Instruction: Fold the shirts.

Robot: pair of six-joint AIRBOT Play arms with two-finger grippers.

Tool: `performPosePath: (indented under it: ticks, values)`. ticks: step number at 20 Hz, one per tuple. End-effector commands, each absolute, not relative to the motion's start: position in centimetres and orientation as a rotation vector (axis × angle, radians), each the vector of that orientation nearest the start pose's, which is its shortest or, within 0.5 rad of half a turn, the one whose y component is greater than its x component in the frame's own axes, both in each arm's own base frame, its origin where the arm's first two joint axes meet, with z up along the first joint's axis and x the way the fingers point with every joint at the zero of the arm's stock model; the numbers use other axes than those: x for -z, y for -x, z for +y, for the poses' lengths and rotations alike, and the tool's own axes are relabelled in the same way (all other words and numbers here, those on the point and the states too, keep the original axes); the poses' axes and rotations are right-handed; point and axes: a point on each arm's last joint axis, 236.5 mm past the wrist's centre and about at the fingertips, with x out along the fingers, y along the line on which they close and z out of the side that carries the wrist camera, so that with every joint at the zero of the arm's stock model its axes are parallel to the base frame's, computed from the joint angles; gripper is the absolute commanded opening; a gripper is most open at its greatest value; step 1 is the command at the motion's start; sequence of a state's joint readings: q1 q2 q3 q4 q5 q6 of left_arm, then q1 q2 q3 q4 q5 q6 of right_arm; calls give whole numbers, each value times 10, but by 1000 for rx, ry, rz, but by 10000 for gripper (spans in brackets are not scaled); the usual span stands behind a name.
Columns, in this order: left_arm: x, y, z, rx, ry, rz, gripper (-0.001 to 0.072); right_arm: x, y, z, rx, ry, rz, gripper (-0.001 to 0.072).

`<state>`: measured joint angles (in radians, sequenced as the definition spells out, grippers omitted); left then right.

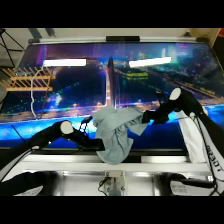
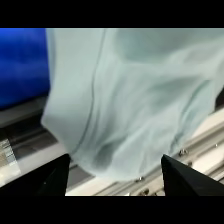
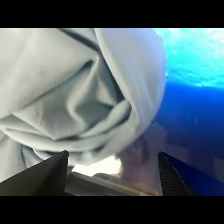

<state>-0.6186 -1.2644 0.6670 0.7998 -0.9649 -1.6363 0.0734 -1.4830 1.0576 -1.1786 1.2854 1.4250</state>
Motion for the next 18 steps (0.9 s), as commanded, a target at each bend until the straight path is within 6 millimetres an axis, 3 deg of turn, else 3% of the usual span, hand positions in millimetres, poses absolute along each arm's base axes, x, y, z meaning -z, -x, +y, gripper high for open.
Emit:
performPosePath:
  ticks: [1,2,3,4,6,7,8,9,10,11,12,14,15,16,18]
  values:
    - [102,-163,-285,515,420,1720,434,98,-309,132,-383,-226,1700,666]
    - [103,-163,-285,515,419,1721,207,105,-302,136,-395,-188,1727,544]
    - [100,-166,-285,533,410,1710,67,109,-296,139,-402,-146,1751,265]
    - [92,-171,-286,589,379,1688,32,108,-291,139,-409,-125,1771,63]
    - [59,-204,-280,665,314,1574,29,87,-291,126,-418,-38,1775,68]
    - [32,-230,-267,666,255,1483,29,65,-299,108,-393,63,1735,68]
    - [-9,-260,-247,639,196,1369,29,37,-312,85,-347,177,1665,68]
    - [-59,-287,-223,601,151,1240,29,-6,-331,62,-279,289,1546,68]
    - [-124,-312,-196,554,118,1070,29,-59,-350,43,-191,328,1384,69]
    - [-194,-325,-172,511,112,890,29,-115,-359,37,-142,301,1215,68]
    - [-273,-326,-149,476,125,682,30,-178,-360,35,-129,280,1025,68]
    - [-404,-291,-118,433,171,325,30,-292,-336,38,-133,234,654,68]
    - [-447,-266,-111,431,197,204,30,-344,-312,38,-138,207,477,68]
    - [-477,-239,-107,440,213,117,30,-386,-283,39,-153,179,321,68]
    - [-499,-205,-102,451,229,40,30,-438,-230,40,-178,108,113,68]
